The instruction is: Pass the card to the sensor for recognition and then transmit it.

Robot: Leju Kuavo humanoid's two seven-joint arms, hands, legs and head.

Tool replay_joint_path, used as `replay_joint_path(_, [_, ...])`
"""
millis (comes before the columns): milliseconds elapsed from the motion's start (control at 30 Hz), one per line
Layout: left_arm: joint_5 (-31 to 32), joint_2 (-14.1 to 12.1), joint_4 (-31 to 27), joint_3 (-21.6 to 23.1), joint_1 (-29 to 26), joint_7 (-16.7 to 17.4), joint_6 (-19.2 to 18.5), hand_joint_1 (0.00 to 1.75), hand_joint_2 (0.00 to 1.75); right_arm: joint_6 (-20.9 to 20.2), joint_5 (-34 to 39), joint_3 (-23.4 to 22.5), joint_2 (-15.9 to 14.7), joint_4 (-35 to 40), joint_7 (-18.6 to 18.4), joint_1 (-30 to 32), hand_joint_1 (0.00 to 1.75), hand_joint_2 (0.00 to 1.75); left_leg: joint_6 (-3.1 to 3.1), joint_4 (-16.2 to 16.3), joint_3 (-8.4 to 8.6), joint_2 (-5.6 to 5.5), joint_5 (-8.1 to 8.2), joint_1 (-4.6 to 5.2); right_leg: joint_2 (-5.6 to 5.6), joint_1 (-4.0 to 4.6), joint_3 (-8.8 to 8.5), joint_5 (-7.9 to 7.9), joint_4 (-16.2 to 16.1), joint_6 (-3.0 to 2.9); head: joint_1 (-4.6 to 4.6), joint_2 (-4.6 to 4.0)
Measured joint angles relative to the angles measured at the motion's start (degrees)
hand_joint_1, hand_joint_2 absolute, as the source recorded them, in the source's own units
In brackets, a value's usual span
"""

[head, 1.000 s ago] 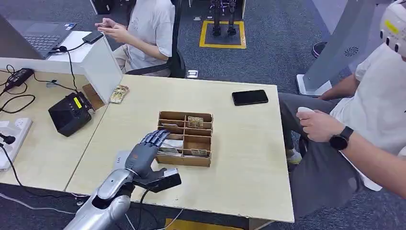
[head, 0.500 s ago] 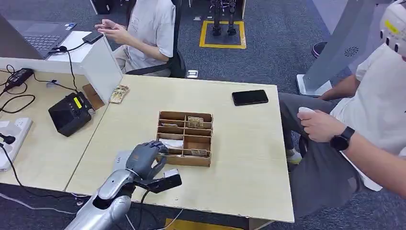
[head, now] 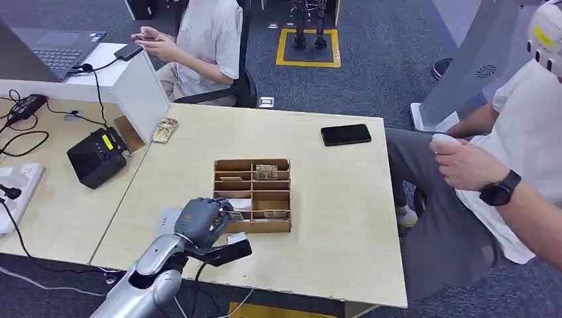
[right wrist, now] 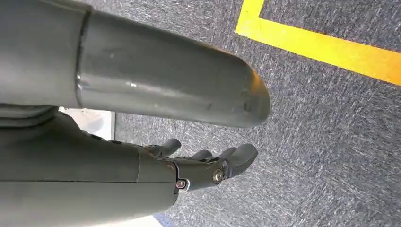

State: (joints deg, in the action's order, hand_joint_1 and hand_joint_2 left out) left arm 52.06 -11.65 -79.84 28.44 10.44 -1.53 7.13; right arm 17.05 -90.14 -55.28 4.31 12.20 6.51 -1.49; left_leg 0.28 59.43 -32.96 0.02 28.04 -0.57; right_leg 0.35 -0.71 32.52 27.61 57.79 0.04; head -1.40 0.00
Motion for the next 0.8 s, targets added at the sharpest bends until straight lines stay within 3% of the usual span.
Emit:
replay_joint_path(200, [-4.4,-0.6,-0.4,-1.2,0.0,-1.9,-0.5,1.75,1.75,0.1,0.2,0.0,0.0,0.0,0.2,0.0,0.00,0.00,0.00,0.0,0.00,0.00,0.00,-0.01,0.00,0.00,0.00,0.00,0.0,0.00,0.00,0.00])
replay_joint_path(333, [-11.3,-3.3,-5.7,-3.2,0.0,-3.1,-3.7,1.75,1.75,0.2,0.9,0.0,0.0,0.0,0.4,0.0,0.00,0.00,0.00,0.0,0.01,0.01,0.00,-0.03,0.00,0.01,0.01,0.00,0.0,-0.01,0.00,0.00])
replay_joint_path(500, [-12.3,-3.9,-7.0,-3.8,0.1,-3.1,-4.5,1.75,1.75,0.2,1.0,-0.1,0.0,0.0,0.4,0.1,0.00,0.00,0.00,0.0,0.00,0.01,0.00,-0.03,0.01,0.01,0.01,0.01,0.0,-0.01,0.00,0.00])
replay_joint_path(533, [-14.9,-5.3,-9.4,-4.8,0.1,-3.8,-5.8,1.75,1.75,0.3,1.0,-0.1,0.0,0.0,0.4,0.1,0.00,0.00,-0.01,0.0,0.00,0.01,-0.01,-0.05,0.01,0.02,0.01,0.01,0.0,-0.01,0.00,0.00])
replay_joint_path(567, [-23.3,-10.0,-15.6,-7.4,1.0,-4.7,-9.2,1.75,1.75,0.8,1.3,-0.6,0.0,0.0,0.9,0.2,0.00,0.00,-0.05,0.0,-0.01,0.02,-0.03,-0.09,0.04,0.06,0.04,0.00,0.0,-0.02,0.00,0.00])
replay_joint_path(600, [-25.2,-12.0,-17.6,-8.8,1.6,-4.7,-10.4,1.75,1.75,1.0,1.4,-0.8,0.0,0.0,1.1,0.3,0.00,0.00,-0.06,0.0,0.00,0.02,-0.04,-0.09,0.04,0.10,0.03,0.00,0.0,-0.02,-0.02,0.00])
replay_joint_path(800, [-32.4,-19.7,-26.1,-17.2,7.2,-4.0,-17.0,1.75,1.75,1.0,1.6,-1.8,0.0,0.0,1.0,0.3,0.00,0.00,-0.14,0.0,-0.03,0.00,-0.09,-0.14,0.01,0.16,0.03,-0.04,0.0,-0.09,0.00,0.00])
